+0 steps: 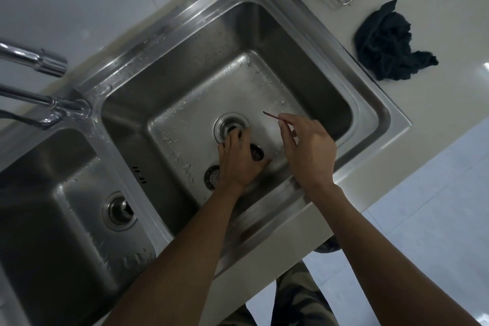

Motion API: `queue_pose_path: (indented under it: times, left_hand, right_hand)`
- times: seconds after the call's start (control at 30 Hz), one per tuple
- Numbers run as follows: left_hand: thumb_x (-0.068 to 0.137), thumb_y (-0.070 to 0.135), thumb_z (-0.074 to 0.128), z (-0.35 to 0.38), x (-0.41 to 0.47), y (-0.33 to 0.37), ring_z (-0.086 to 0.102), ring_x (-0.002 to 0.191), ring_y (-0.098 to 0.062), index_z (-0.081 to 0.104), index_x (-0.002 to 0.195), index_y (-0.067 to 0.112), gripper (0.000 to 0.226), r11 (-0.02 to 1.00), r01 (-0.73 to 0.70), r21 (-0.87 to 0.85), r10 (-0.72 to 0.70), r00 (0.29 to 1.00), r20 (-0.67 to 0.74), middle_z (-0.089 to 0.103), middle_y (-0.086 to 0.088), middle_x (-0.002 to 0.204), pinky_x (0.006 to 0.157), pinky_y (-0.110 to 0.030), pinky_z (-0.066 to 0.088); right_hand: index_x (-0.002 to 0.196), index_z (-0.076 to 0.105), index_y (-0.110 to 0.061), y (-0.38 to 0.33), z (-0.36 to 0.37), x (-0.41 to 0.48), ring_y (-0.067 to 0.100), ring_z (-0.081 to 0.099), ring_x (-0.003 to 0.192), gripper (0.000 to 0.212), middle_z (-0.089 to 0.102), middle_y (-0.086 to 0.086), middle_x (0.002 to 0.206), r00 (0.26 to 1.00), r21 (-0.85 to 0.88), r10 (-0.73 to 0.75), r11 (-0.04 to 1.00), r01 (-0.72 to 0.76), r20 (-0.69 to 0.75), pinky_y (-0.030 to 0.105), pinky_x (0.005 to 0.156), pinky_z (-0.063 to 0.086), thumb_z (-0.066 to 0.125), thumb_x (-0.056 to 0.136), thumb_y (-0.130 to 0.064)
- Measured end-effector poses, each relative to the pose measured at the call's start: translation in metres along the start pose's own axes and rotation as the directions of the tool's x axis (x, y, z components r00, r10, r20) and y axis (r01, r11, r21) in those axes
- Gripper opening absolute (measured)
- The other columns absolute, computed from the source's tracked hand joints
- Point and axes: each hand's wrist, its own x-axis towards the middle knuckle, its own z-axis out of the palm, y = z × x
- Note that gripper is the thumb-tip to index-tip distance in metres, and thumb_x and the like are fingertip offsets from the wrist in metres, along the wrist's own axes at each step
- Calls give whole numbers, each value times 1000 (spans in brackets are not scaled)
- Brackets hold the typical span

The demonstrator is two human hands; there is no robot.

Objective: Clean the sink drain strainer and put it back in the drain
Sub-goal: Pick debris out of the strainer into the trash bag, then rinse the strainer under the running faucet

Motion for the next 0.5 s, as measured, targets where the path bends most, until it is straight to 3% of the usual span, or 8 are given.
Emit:
queue_pose_path:
  times: [0.23,0.33,0.5]
  left_hand:
    - [91,83,30,-64,46,56,15,156,-23,21,160,17,96,991,-132,20,134,983,-127,20,-7,169,125,-46,14]
    - [92,83,25,-91,65,87,11,157,-21,22,161,19,94,978,-202,52,208,965,-162,18,-6,170,125,-44,13]
    - [93,83,21,-128,89,129,7,158,-21,18,162,20,93,950,-273,149,296,942,-158,14,-5,171,126,-47,7]
  right_hand:
    - [116,72,-25,-5,-43,70,11,65,86,25,74,-6,103,980,-17,-71,997,69,-186,29,71,53,53,104,-35]
    - [117,72,-25,-13,-69,109,11,62,81,28,74,-7,103,958,-31,-96,995,91,-270,29,65,51,50,104,-38]
    - [117,71,-24,-13,-110,171,12,63,85,29,74,-8,105,911,-46,-111,994,101,-396,29,66,51,48,105,-37]
